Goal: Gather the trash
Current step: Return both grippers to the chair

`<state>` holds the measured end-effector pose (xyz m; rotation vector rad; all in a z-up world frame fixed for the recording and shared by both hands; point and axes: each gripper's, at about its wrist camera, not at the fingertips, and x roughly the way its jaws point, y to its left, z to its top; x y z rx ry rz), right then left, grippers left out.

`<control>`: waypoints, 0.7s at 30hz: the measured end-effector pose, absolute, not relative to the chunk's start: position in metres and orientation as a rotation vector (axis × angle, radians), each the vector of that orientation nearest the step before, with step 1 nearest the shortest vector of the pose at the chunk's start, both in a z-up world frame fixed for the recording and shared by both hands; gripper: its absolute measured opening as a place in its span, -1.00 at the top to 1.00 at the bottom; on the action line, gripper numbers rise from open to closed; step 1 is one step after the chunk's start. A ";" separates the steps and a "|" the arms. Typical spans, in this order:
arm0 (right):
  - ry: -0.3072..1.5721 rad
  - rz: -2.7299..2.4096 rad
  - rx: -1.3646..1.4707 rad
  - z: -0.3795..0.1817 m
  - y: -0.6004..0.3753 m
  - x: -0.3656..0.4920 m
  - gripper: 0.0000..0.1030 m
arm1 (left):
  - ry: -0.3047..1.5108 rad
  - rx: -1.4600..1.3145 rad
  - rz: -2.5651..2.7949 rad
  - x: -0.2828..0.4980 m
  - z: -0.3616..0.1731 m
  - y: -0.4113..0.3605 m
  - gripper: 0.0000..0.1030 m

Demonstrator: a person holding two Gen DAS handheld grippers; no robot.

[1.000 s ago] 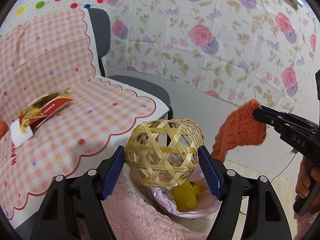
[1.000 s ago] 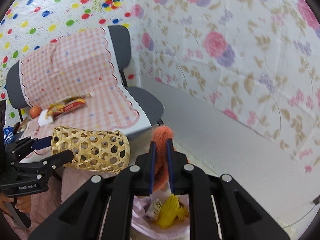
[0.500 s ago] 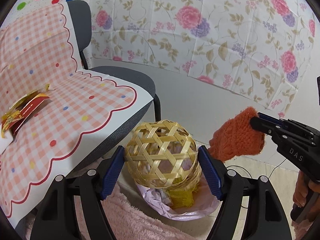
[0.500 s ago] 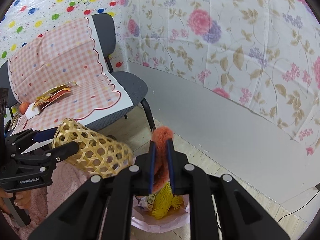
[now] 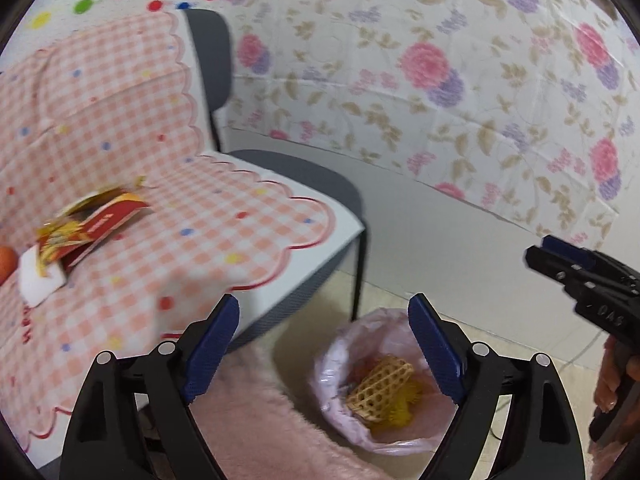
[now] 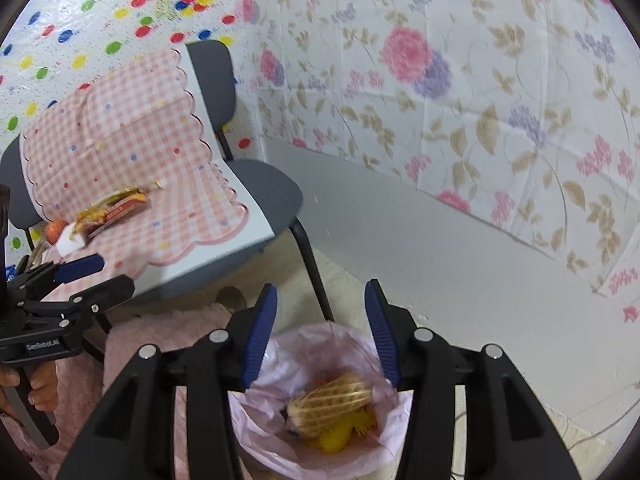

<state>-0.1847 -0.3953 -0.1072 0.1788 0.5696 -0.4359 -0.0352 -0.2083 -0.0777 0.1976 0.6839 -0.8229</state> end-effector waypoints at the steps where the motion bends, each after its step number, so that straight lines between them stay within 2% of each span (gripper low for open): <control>1: 0.565 -0.423 0.174 -0.105 -0.393 -0.180 0.12 | 0.684 0.186 -0.795 -0.028 -0.076 -0.199 -0.67; 19: 0.592 -0.102 0.057 -0.090 -0.292 -0.032 0.13 | 0.701 0.035 -0.304 0.071 -0.072 -0.028 -0.68; 21: 0.591 -0.074 0.049 -0.088 -0.284 -0.020 0.20 | 0.692 0.039 -0.277 0.080 -0.067 -0.017 -0.68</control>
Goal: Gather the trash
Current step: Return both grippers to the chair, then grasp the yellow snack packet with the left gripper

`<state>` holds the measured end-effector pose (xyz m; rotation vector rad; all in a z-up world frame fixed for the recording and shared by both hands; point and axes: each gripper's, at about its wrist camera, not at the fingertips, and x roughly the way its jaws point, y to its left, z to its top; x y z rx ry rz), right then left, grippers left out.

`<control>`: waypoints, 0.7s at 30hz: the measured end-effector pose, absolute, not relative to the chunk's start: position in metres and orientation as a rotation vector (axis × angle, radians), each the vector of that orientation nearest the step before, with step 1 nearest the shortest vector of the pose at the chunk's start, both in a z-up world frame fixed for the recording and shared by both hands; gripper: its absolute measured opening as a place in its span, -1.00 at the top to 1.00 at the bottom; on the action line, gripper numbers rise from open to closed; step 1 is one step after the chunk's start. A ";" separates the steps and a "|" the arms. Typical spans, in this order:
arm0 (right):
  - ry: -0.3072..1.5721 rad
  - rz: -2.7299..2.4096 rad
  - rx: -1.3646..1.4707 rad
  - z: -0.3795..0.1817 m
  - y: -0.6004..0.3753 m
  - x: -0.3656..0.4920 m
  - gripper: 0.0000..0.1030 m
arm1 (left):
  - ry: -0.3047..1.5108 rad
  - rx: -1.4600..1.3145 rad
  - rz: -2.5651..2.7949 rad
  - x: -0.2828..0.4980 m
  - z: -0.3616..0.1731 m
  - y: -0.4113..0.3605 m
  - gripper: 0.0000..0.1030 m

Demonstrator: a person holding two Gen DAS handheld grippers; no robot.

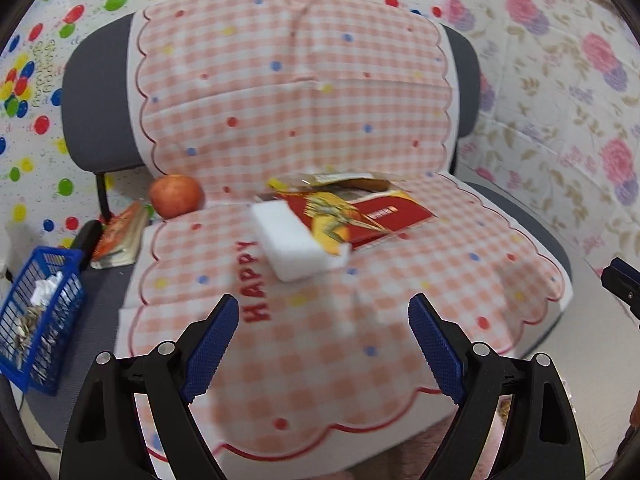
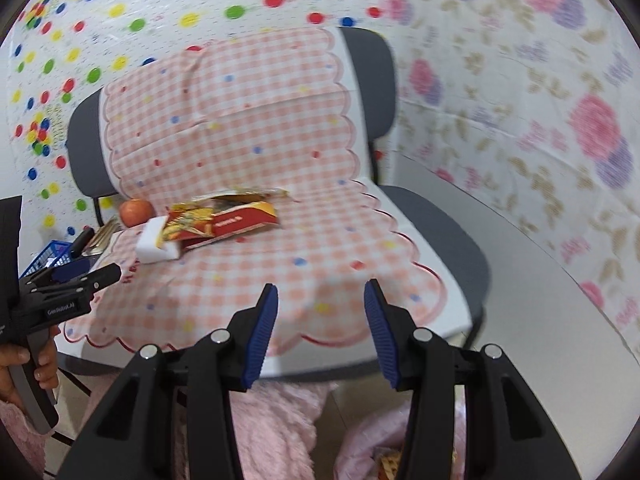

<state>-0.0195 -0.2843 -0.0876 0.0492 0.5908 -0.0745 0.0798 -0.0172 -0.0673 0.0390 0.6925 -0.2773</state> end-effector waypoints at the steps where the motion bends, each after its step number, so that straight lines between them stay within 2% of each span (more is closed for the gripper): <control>1: 0.591 -0.064 0.045 -0.086 -0.282 -0.014 0.22 | 0.688 0.043 -0.270 0.084 -0.065 -0.014 -0.68; 10: 0.606 -0.005 0.038 -0.073 -0.269 0.050 0.26 | 0.663 0.131 -0.299 0.157 -0.051 -0.030 -0.68; 21: 0.613 0.041 0.069 -0.061 -0.273 0.119 0.26 | 0.789 0.342 -0.338 0.258 -0.088 -0.087 -0.59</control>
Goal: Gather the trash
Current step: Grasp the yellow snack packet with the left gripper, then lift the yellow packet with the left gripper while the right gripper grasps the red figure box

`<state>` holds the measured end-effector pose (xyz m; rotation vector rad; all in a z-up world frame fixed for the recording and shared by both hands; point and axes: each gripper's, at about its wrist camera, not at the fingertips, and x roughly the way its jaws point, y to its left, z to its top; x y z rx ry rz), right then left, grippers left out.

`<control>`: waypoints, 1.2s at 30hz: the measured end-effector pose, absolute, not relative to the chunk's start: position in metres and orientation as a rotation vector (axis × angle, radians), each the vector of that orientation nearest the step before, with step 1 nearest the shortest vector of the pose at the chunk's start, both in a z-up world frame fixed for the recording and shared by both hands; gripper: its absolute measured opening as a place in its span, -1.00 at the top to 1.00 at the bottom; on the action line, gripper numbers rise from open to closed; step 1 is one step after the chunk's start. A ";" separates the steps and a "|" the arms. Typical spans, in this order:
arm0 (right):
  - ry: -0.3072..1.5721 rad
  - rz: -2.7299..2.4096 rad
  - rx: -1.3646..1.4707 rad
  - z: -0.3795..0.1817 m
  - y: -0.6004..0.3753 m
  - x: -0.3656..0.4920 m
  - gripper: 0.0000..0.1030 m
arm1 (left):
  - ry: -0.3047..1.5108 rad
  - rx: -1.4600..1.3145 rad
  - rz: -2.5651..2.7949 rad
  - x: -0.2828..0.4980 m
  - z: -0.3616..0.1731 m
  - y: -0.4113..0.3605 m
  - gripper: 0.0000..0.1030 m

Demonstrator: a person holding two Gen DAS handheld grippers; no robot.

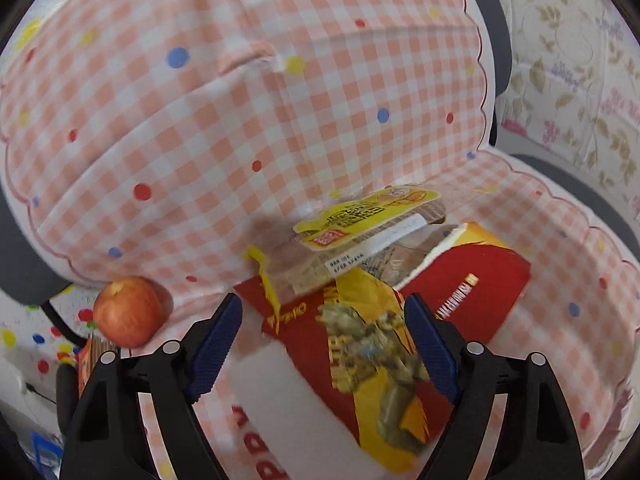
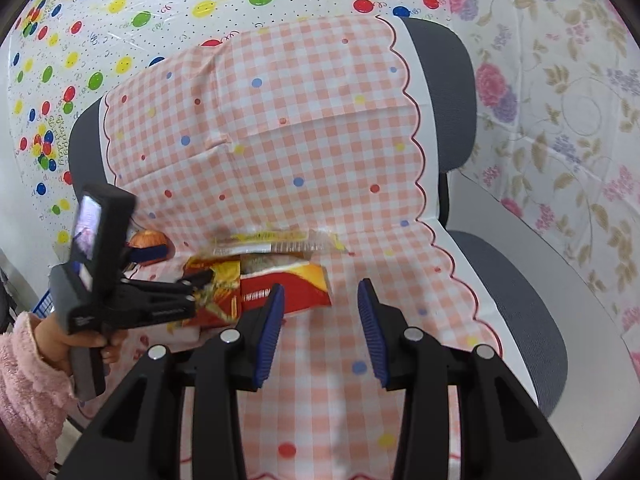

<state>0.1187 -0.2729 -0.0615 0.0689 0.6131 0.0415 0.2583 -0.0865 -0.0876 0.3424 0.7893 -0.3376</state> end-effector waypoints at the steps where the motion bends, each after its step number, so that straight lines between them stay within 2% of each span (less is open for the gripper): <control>1: 0.613 0.044 0.070 -0.061 -0.274 0.122 0.26 | 0.796 0.373 -0.343 0.266 -0.089 -0.091 -0.58; 3: 0.614 0.050 0.068 -0.060 -0.274 0.132 0.26 | 0.812 0.422 -0.357 0.276 -0.094 -0.098 -0.55; 7: 0.622 0.063 0.063 -0.060 -0.272 0.139 0.26 | 0.876 0.488 -0.411 0.297 -0.105 -0.112 -0.37; 10: 0.626 0.064 0.060 -0.060 -0.272 0.138 0.26 | 0.868 0.524 -0.414 0.306 -0.108 -0.118 -0.07; 12: 0.634 0.063 0.069 -0.061 -0.275 0.136 0.26 | 0.869 0.498 -0.414 0.311 -0.107 -0.116 0.24; 14: 0.642 0.057 0.062 -0.063 -0.274 0.134 0.26 | 0.858 0.453 -0.415 0.312 -0.101 -0.111 0.36; 15: 0.652 0.057 0.051 -0.064 -0.272 0.133 0.26 | 0.844 0.431 -0.415 0.311 -0.098 -0.108 0.51; 20: 0.670 0.068 0.035 -0.069 -0.266 0.130 0.26 | 0.759 0.275 -0.394 0.301 -0.063 -0.083 0.92; 25: 0.692 0.102 0.064 -0.076 -0.254 0.134 0.26 | 0.692 0.143 -0.361 0.274 -0.023 -0.051 0.96; 31: 0.759 0.196 0.099 -0.100 -0.223 0.152 0.25 | 0.647 0.062 -0.316 0.235 -0.007 -0.016 0.96; 33: 0.783 0.224 0.119 -0.108 -0.215 0.159 0.03 | 0.636 0.050 -0.279 0.221 -0.008 -0.003 0.96; 36: 0.846 0.288 0.202 -0.127 -0.206 0.170 0.01 | 0.651 0.012 -0.244 0.203 -0.016 0.018 0.96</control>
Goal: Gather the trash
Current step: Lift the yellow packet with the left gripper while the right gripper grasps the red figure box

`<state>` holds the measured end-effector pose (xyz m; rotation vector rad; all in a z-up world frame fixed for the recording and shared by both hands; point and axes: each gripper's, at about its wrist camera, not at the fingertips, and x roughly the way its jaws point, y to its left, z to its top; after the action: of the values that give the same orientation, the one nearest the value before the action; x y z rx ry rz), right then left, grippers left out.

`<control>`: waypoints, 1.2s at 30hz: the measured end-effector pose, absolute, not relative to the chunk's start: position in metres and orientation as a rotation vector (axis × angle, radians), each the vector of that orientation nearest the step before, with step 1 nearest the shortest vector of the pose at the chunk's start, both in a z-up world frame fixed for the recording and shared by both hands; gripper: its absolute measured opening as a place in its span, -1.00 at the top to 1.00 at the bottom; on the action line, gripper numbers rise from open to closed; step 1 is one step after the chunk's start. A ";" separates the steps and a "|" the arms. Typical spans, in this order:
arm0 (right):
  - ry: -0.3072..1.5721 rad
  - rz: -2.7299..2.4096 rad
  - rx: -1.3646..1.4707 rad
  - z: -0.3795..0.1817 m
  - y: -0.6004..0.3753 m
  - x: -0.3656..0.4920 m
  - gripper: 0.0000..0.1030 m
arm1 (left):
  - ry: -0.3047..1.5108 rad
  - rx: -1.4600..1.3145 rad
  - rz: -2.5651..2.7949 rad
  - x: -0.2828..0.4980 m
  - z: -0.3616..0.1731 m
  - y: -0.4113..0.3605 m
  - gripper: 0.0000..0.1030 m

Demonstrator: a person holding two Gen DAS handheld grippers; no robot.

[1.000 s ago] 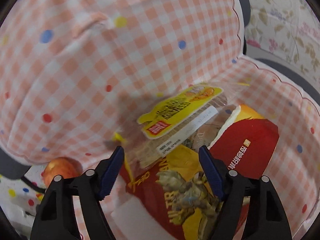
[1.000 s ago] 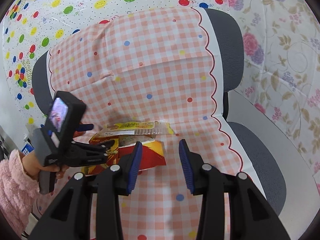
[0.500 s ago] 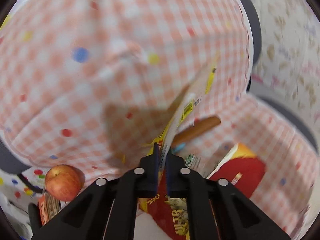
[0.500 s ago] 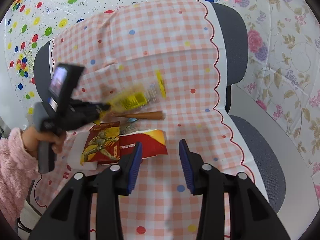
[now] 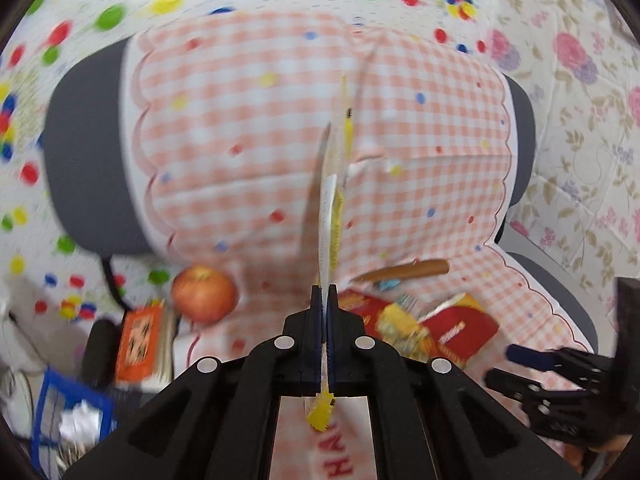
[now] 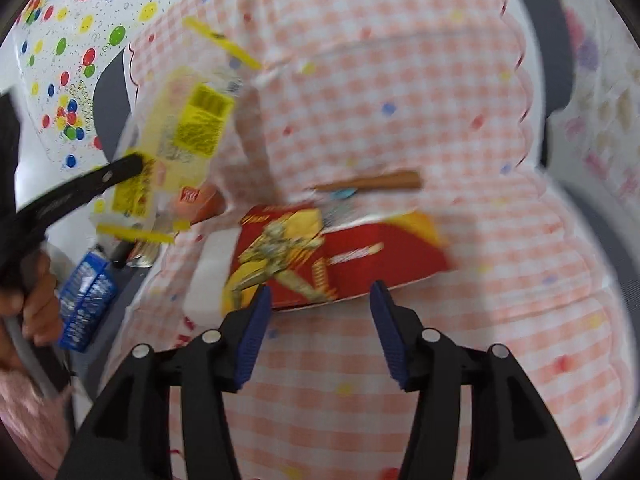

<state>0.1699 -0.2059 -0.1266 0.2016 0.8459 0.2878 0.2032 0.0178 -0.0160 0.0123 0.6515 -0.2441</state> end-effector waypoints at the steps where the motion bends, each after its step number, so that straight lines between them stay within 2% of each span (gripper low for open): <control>1: 0.865 0.310 0.225 -0.133 -0.202 0.172 0.01 | 0.651 0.014 -0.231 0.198 -0.019 0.022 0.96; 11: 0.919 0.423 0.338 -0.159 -0.182 0.194 0.01 | 0.689 -0.020 -0.187 0.172 -0.037 0.054 0.96; 16: 0.861 0.376 0.450 -0.149 -0.197 0.208 0.01 | 0.706 -0.035 -0.177 0.173 -0.042 0.060 0.96; 17: 0.854 0.356 0.457 -0.147 -0.199 0.210 0.09 | 0.704 -0.038 -0.174 0.172 -0.042 0.061 0.96; 18: 0.851 0.328 0.465 -0.144 -0.201 0.214 0.33 | 0.703 -0.040 -0.175 0.172 -0.041 0.061 0.96; 20: 0.850 0.306 0.480 -0.142 -0.203 0.220 0.61 | 0.702 -0.047 -0.174 0.171 -0.041 0.062 0.96; 24: 0.784 0.338 0.376 -0.120 -0.191 0.217 0.92 | 0.690 -0.049 -0.160 0.170 -0.039 0.063 0.96; 30: 0.614 0.258 -0.049 -0.062 -0.150 0.176 0.97 | 0.607 -0.044 -0.148 0.158 -0.017 0.065 0.96; 36: 0.535 0.205 -0.087 -0.046 -0.165 0.126 0.97 | 0.559 -0.064 -0.228 0.128 -0.011 0.056 0.96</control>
<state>0.1256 -0.1652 -0.0463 -0.0867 0.5349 0.2050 0.1285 0.0564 -0.0109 -0.0638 0.5590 -0.2281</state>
